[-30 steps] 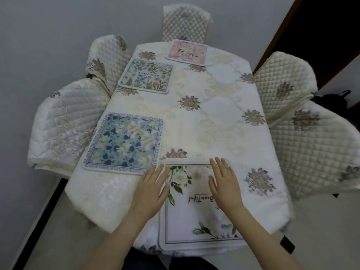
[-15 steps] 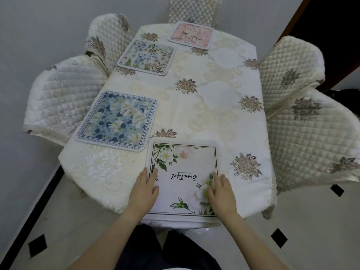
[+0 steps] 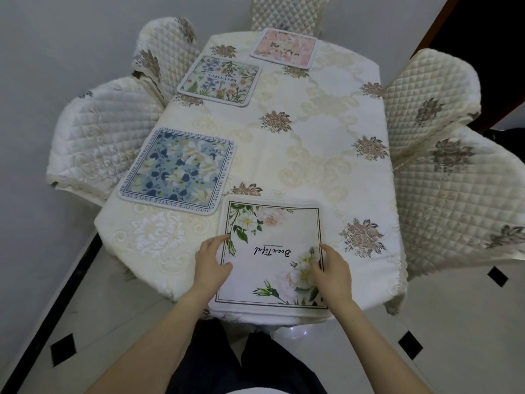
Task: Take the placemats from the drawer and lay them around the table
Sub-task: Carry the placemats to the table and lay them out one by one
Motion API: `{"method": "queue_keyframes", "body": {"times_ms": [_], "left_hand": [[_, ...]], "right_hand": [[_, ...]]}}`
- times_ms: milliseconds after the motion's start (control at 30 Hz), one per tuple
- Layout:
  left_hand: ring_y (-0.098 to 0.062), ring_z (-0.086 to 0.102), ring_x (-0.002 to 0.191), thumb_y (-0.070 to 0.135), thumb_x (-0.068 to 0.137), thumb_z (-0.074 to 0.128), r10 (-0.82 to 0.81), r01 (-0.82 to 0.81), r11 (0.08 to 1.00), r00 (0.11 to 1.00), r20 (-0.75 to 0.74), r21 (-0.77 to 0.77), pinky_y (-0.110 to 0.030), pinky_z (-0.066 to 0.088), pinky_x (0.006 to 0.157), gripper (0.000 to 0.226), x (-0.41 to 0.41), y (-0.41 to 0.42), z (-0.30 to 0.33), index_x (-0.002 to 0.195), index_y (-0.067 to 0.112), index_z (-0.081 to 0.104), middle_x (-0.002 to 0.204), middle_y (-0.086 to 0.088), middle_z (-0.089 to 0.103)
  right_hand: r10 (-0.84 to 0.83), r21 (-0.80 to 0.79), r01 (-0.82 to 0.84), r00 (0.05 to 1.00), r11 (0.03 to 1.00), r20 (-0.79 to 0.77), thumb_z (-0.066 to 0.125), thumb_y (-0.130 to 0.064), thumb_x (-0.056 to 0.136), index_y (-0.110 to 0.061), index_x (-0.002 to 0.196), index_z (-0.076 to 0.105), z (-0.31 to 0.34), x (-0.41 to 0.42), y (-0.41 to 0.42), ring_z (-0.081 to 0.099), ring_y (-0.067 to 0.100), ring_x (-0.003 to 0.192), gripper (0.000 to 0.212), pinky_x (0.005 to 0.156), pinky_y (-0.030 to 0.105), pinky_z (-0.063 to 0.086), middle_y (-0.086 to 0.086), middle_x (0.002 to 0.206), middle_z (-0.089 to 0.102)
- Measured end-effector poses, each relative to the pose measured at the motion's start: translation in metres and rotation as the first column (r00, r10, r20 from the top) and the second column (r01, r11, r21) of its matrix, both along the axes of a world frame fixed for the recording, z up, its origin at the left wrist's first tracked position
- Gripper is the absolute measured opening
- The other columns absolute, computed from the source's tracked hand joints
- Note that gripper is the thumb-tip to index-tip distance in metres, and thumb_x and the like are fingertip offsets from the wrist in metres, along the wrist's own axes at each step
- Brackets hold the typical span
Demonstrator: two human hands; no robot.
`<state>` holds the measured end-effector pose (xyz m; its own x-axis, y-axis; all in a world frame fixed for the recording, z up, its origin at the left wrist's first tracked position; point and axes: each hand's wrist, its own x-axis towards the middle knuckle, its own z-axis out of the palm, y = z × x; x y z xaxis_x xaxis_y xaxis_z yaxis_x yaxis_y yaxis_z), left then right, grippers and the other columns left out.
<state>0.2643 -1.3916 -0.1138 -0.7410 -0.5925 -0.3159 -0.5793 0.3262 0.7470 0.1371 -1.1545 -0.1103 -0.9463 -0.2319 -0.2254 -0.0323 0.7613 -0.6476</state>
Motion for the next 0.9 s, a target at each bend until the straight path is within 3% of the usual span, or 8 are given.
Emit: {"method": "queue_keyframes", "body": {"times_ms": [100, 167, 233, 333, 467, 633, 767, 900], "left_hand": [[-0.025, 0.052, 0.106, -0.003, 0.069, 0.063, 0.098, -0.075, 0.955, 0.993, -0.068, 0.288, -0.033, 0.045, 0.088, 0.07, -0.003, -0.011, 0.009, 0.123, 0.038, 0.047, 0.121, -0.006, 0.047], [-0.023, 0.055, 0.107, -0.008, 0.073, 0.062, 0.063, -0.033, 0.925, 0.996, -0.068, 0.378, -0.024, 0.048, 0.083, 0.068, -0.005, -0.015, 0.011, 0.126, 0.033, 0.048, 0.12, -0.005, 0.055], [-0.018, 0.055, 0.108, -0.01, 0.076, 0.06, -0.029, 0.049, 0.934, 0.998, -0.061, 0.354, -0.005, 0.042, 0.07, 0.07, -0.007, -0.017, 0.013, 0.133, 0.026, 0.047, 0.122, 0.002, 0.056], [-0.011, 0.051, 0.109, -0.011, 0.077, 0.059, -0.111, 0.123, 0.934, 0.992, -0.054, 0.335, 0.003, 0.038, 0.065, 0.075, -0.01, -0.023, 0.016, 0.14, 0.024, 0.042, 0.125, 0.006, 0.052], [-0.01, 0.048, 0.116, -0.009, 0.078, 0.061, -0.217, 0.234, 0.907, 0.972, -0.089, 0.351, 0.002, 0.036, 0.073, 0.075, -0.015, -0.034, 0.029, 0.141, 0.028, 0.042, 0.13, 0.007, 0.05], [-0.009, 0.046, 0.117, -0.007, 0.079, 0.062, -0.35, 0.383, 0.864, 0.923, -0.157, 0.327, -0.015, 0.032, 0.095, 0.073, -0.03, -0.04, 0.049, 0.14, 0.028, 0.044, 0.13, 0.009, 0.049], [-0.001, 0.055, 0.096, -0.009, 0.079, 0.062, -0.425, 0.475, 0.818, 0.879, -0.213, 0.324, -0.002, 0.041, 0.07, 0.069, -0.045, -0.027, 0.066, 0.135, 0.027, 0.049, 0.119, 0.006, 0.056], [0.01, 0.053, 0.091, -0.006, 0.078, 0.061, -0.522, 0.577, 0.759, 0.816, -0.247, 0.302, -0.005, 0.043, 0.065, 0.067, -0.06, 0.002, 0.079, 0.134, 0.03, 0.051, 0.114, 0.01, 0.059]], "right_hand": [[-0.106, -0.181, 0.133, 0.983, 0.974, 0.153, 0.064, -0.013, 0.084, -0.025, 0.125, 0.057, 0.011, -0.006, 0.003, 0.061, 0.024, 0.099, 0.044, 0.084, 0.035, 0.052, 0.002, 0.119, 0.063], [-0.089, -0.243, 0.153, 0.963, 0.958, 0.253, 0.066, -0.007, 0.081, -0.029, 0.125, 0.056, 0.016, -0.009, 0.004, 0.063, 0.021, 0.095, 0.051, 0.077, 0.031, 0.053, 0.003, 0.111, 0.066], [-0.071, -0.212, 0.13, 0.962, 0.969, 0.265, 0.065, -0.002, 0.078, -0.026, 0.131, 0.054, 0.017, -0.009, 0.001, 0.062, 0.022, 0.1, 0.058, 0.08, 0.028, 0.052, 0.004, 0.118, 0.065], [-0.117, -0.181, 0.163, 0.963, 0.97, 0.241, 0.061, 0.004, 0.077, -0.021, 0.134, 0.053, 0.024, 0.0, -0.003, 0.061, 0.018, 0.094, 0.064, 0.069, 0.009, 0.047, 0.004, 0.123, 0.063], [-0.23, -0.196, 0.261, 0.958, 0.945, 0.171, 0.061, 0.006, 0.078, -0.019, 0.133, 0.055, 0.039, 0.02, -0.004, 0.058, 0.012, 0.095, 0.06, 0.064, 0.001, 0.042, -0.002, 0.127, 0.06], [-0.414, -0.274, 0.437, 0.899, 0.857, 0.14, 0.059, 0.01, 0.079, -0.016, 0.131, 0.056, 0.06, 0.053, 0.003, 0.055, -0.008, 0.087, 0.058, 0.064, 0.0, 0.041, -0.005, 0.124, 0.058], [-0.547, -0.34, 0.542, 0.832, 0.768, 0.091, 0.059, 0.012, 0.079, -0.014, 0.13, 0.057, 0.072, 0.079, 0.018, 0.054, -0.024, 0.081, 0.057, 0.063, -0.002, 0.04, -0.005, 0.125, 0.056], [-0.659, -0.337, 0.636, 0.75, 0.695, 0.058, 0.062, 0.007, 0.077, -0.018, 0.128, 0.058, 0.081, 0.102, 0.043, 0.056, -0.007, 0.092, 0.057, 0.071, 0.0, 0.041, -0.008, 0.121, 0.057]]}}
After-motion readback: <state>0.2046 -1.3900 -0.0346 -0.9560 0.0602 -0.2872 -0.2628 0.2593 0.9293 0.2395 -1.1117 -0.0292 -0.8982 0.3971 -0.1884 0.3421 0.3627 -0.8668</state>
